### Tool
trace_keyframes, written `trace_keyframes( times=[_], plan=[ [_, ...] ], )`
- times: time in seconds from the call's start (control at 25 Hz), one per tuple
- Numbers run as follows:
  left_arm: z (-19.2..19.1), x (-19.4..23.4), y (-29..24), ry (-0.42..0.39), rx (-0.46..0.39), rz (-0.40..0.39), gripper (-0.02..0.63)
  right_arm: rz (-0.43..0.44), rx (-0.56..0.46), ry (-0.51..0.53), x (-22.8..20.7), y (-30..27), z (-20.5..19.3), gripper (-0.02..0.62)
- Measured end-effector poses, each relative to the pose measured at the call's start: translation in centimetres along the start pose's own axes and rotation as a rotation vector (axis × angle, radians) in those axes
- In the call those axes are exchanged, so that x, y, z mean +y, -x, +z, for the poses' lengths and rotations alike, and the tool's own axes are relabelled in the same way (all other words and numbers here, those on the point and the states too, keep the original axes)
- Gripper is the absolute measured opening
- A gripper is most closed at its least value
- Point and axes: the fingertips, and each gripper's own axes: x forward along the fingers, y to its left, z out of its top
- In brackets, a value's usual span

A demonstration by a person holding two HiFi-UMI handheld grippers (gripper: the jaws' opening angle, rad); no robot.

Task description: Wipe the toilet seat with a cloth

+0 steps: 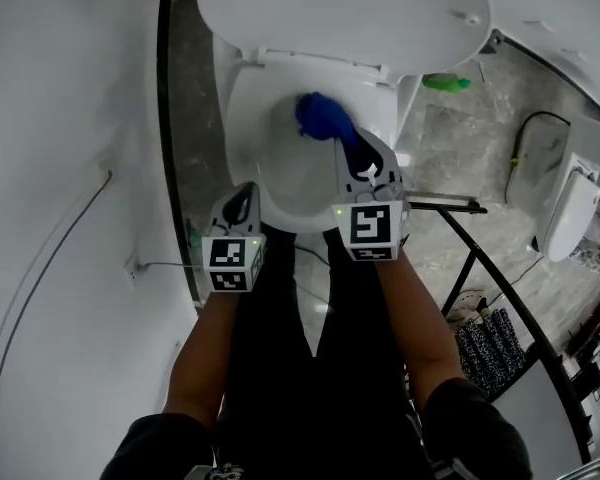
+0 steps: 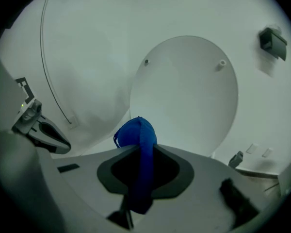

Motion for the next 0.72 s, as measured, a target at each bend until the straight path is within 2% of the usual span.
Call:
trace_keyframes(
  times=[0.16,0.28,0.44,0.6,0.72],
  plan=[
    [3.0,-2.7,1.9,-0.014,-0.029,-0.005,0.009,0.0,0.014,-0.069,0.3,4.9,-0.5,0.063],
    [5.7,-4.9,3.9,-0.04,-0.054,-0.008,0.009,-0.002,-0.007,-0.064,0.0,8.5,0.8,0.063],
    [11.0,-7.2,8.1,-0.072,-0.128,0.002,0.009,-0.003,-0.071,0.005,-1.4,13.3,5.3,0.063],
    [16.1,-9.2,11.5,-0.093,-0.215,0.022,0.009,-0.024,-0.165,0.016,-3.4,17.5,9.6,0.063],
    [19.1,-10.6,13.7,-0.133,-0.261,0.046,0.009,-0.022,-0.196,0.008,-4.0,20.3,11.9,0.063]
  ],
)
